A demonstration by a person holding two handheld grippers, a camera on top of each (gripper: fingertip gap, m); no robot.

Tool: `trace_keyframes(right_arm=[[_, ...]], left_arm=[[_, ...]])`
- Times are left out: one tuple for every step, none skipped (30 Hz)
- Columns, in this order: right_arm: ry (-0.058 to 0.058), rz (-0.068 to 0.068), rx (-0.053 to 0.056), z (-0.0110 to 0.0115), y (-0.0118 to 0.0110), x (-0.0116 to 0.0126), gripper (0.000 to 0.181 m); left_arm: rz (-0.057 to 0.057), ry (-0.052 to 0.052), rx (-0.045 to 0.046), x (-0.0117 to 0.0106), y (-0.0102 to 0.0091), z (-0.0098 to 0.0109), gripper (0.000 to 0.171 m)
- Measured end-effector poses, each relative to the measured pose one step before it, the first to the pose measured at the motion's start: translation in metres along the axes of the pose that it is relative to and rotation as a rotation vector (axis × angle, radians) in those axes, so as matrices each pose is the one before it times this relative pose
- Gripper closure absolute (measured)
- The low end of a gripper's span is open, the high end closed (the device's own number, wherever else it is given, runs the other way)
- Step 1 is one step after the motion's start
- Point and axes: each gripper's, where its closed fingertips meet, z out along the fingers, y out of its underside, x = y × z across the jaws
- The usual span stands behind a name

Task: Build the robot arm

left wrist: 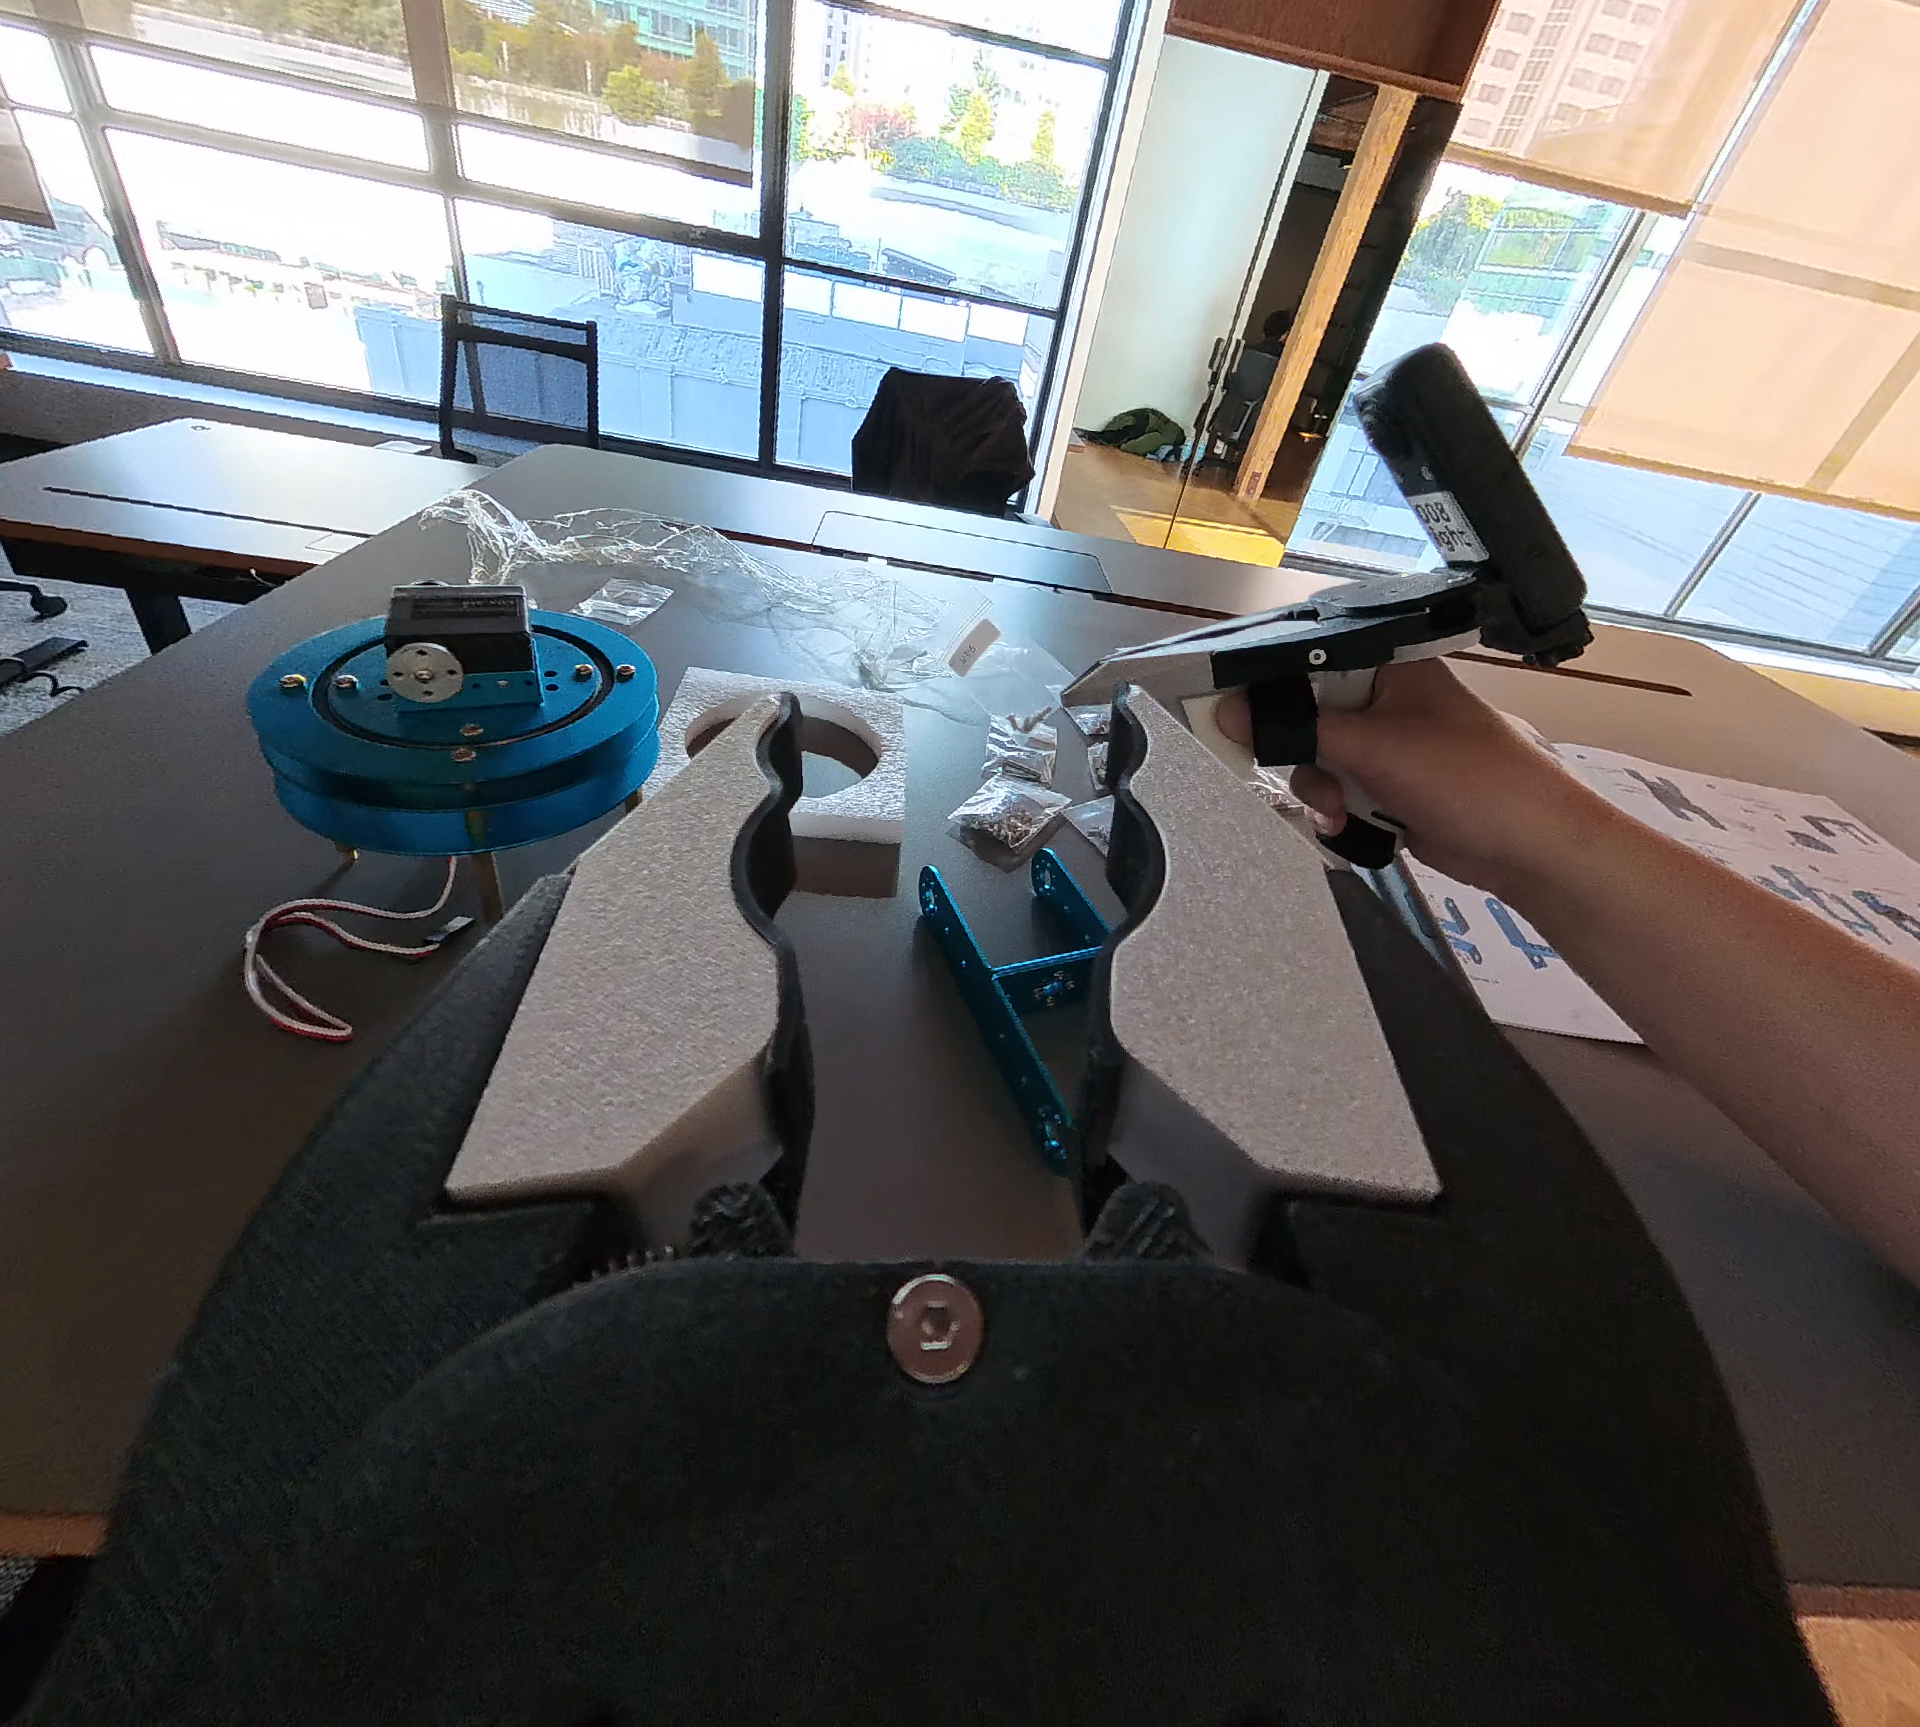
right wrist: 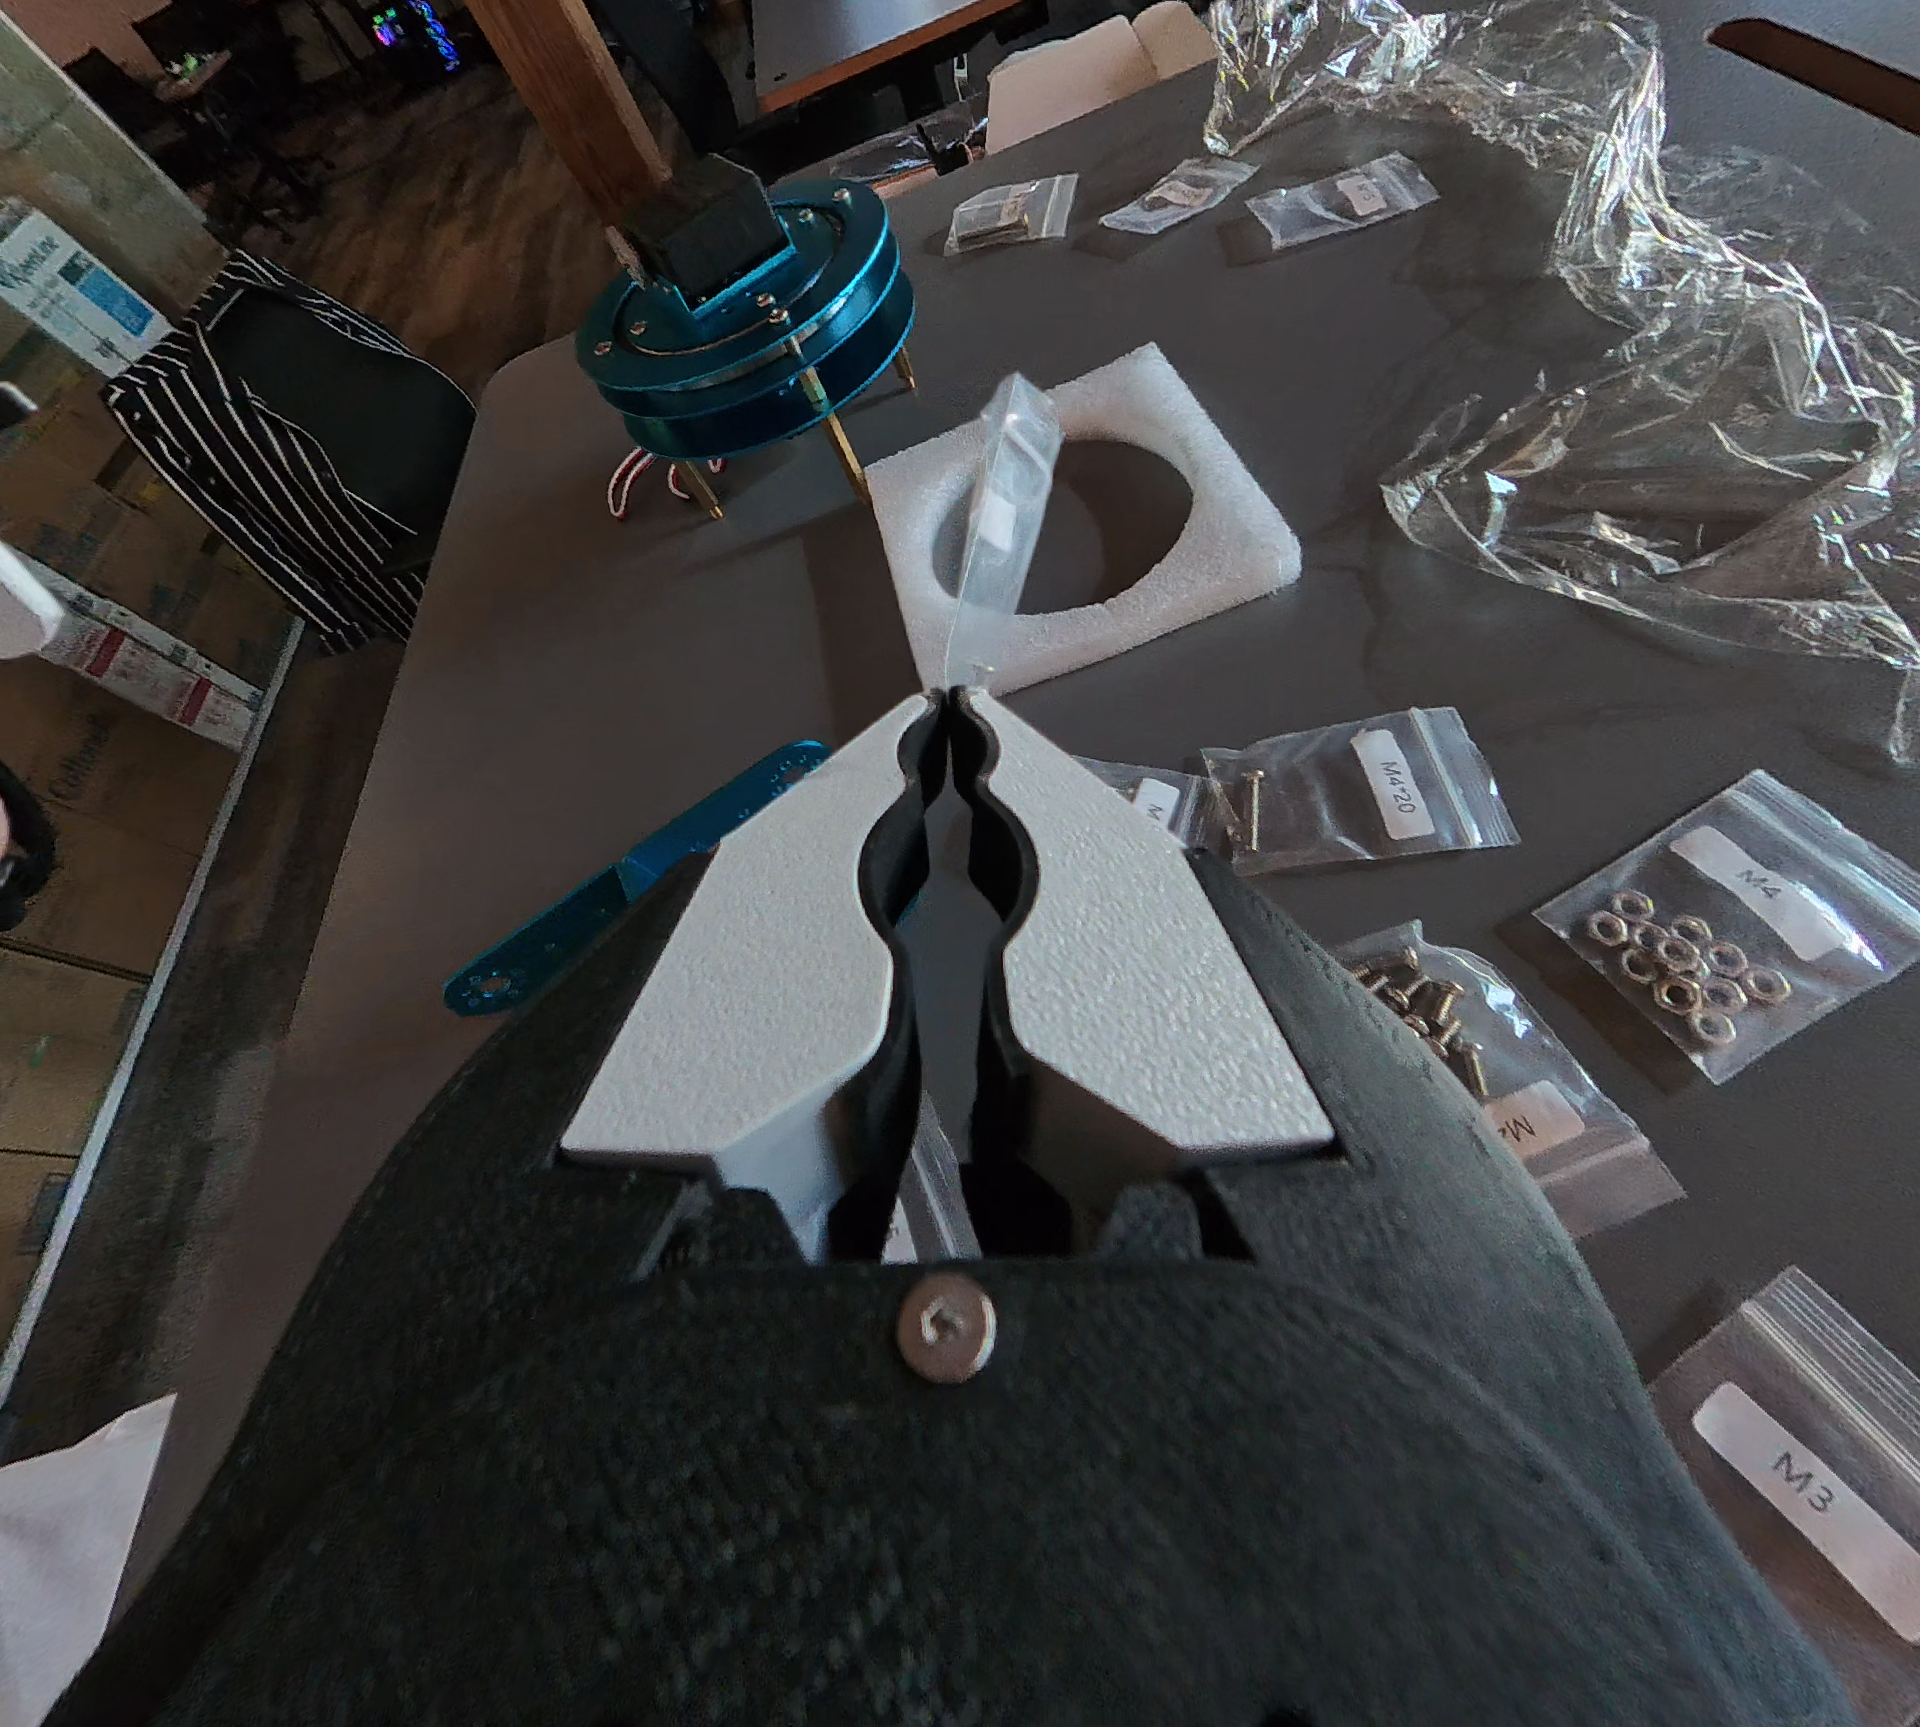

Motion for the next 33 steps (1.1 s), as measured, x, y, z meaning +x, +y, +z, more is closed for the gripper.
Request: trace_keyframes(right_arm=[[0.0016,0.0038,-0.0045,-0.00005,0.00152,0.00177,0.181],[0.0045,-0.0001,-0.0044,0.00017,0.00141,0.00174,0.181],[0.0023,-0.0023,-0.0059,0.00039,0.00144,0.00095,0.181],[0.0008,-0.0014,-0.0099,0.00065,0.00178,0.00053,0.181],[-0.001,-0.0028,-0.01,0.00077,0.00166,0.0002,0.181],[-0.0131,-0.0037,-0.0086,0.00085,0.00132,-0.00169,0.181],[-0.0089,-0.0011,-0.0109,0.00075,0.00167,-0.00115,0.181],[-0.0018,0.0019,-0.0167,0.0009,0.00247,0.00013,0.181],[-0.0108,0.0045,-0.0161,0.001,0.00238,-0.00118,0.181],[-0.0151,0.0033,-0.0109,0.00093,0.00186,-0.00199,0.181],[-0.0009,0.0066,-0.0136,0.00042,0.00225,0.00023,0.181],[0.001,0.0072,-0.007,-0.00023,0.0008,0.00063,0.181],[-0.0064,0.0073,0.0,-0.00096,-0.00023,-0.0006,0.181],[0.0013,0.0059,-0.0024,-0.0019,-0.0004,0.0008,0.181],[0.0149,0.0043,-0.0047,-0.00309,-0.00003,0.0033,0.181],[0.0044,0.0078,0.002,-0.00365,-0.00117,0.00191,0.181],[-0.0138,0.0075,0.0076,-0.00363,-0.00194,-0.00078,0.181],[-0.007,0.0179,0.0034,-0.00333,-0.00166,0.00001,0.181],[-0.0015,0.0137,-0.0032,-0.00253,-0.00112,0.00037,0.181],[-0.0002,0.0003,-0.0091,-0.00157,-0.00127,-0.00016,0.181],[0.0004,-0.0069,-0.0058,-0.00063,-0.00229,-0.00096,0.181],[-0.0047,-0.0055,-0.0078,0.00064,-0.00288,-0.00209,0.181],[-0.0019,-0.0018,-0.0076,0.00216,-0.00383,-0.00182,0.181],[0.0004,0.0004,-0.0049,0.00352,-0.00468,-0.00098,0.181],[-0.0069,-0.0009,-0.0078,0.00498,-0.00453,-0.00158,0.181],[0.0,0.0005,-0.0166,0.00597,-0.00316,0.00042,0.181],[0.0056,0.0012,-0.0261,0.00661,-0.00137,0.00222,0.181],[-0.0004,0.001,-0.0297,0.00682,-0.00032,0.00184,0.181],[-0.0085,0.002,-0.0332,0.00678,0.00079,0.00075,0.181],[-0.0035,0.0081,-0.0339,0.00619,0.00137,0.00175,0.181],[0.0002,0.0133,-0.0322,0.00523,0.00134,0.0025,0.181],[-0.0082,0.0119,-0.0345,0.0044,0.00147,0.00106,0.181],[-0.011,0.0096,-0.0278,0.00322,0.00018,0.00006,0.181]], left_arm=[[0.0043,0.0025,-0.00017,-0.00099,-0.00015,-0.00061,0.114],[0.0077,0.0005,0.00051,-0.00199,-0.00023,-0.00081,0.114],[0.0111,-0.0023,0.00104,-0.00347,-0.00013,-0.00075,0.113],[0.0128,-0.0043,0.00162,-0.00462,-0.0001,-0.00046,0.113],[0.0135,-0.0037,0.00074,-0.00545,0.00004,0.00012,0.113],[0.0123,-0.0015,-0.00165,-0.00611,0.0002,0.00078,0.112],[0.0089,0.0025,-0.00404,-0.00655,0.00036,0.00142,0.111],[0.0058,0.0067,-0.00476,-0.00717,0.00026,0.00183,0.111],[0.0038,0.0101,-0.00427,-0.00789,-0.00011,0.00209,0.11],[0.0024,0.0112,-0.0037,-0.00879,-0.00037,0.00242,0.11],[0.0032,0.0128,-0.00285,-0.00952,-0.00085,0.00225,0.11],[0.0044,0.0129,-0.00123,-0.01012,-0.0011,0.00226,0.11],[0.0058,0.0124,0.00084,-0.0107,-0.00137,0.0021,0.11],[0.0085,0.0116,0.00107,-0.01145,-0.00156,0.0021,0.11],[0.0098,0.0101,-0.00171,-0.01226,-0.0012,0.00219,0.109],[0.008,0.0114,-0.00595,-0.01227,-0.00082,0.00231,0.11],[0.004,0.0162,-0.00889,-0.01153,-0.00033,0.0023,0.11],[0.0003,0.0179,-0.00842,-0.01103,-0.00038,0.00231,0.11],[0.0007,0.0162,-0.0044,-0.01086,-0.00052,0.00196,0.109],[0.0058,0.0106,0.00041,-0.0113,-0.00044,0.0019,0.11],[0.0092,0.0048,0.00347,-0.01163,-0.00016,0.00189,0.109],[0.0066,0.0059,0.0059,-0.01094,0.00012,0.00212,0.11],[0.0005,0.0091,0.00678,-0.00963,-0.00002,0.00242,0.11],[-0.0048,0.0115,0.00389,-0.00812,0.00031,0.00254,0.11],[-0.0077,0.0131,0.00081,-0.00688,0.00052,0.00254,0.11],[-0.0077,0.012,0.00075,-0.0059,0.00031,0.00234,0.11],[-0.0051,0.0092,0.00196,-0.00538,0.00014,0.00206,0.11],[-0.0014,0.0064,0.00123,-0.00482,0.00039,0.00171,0.11],[0.0009,0.0047,-0.00069,-0.00415,0.00061,0.00147,0.11],[0.0009,0.0038,-0.00066,-0.00355,0.00076,0.00085,0.11],[-0.0005,0.0028,0.00074,-0.00301,0.00071,0.0004,0.11],[-0.0024,0.0019,0.00187,-0.00245,0.00049,-0.00019,0.11],[-0.0036,0.0011,0.00311,-0.00211,0.00043,-0.00061,0.11]])
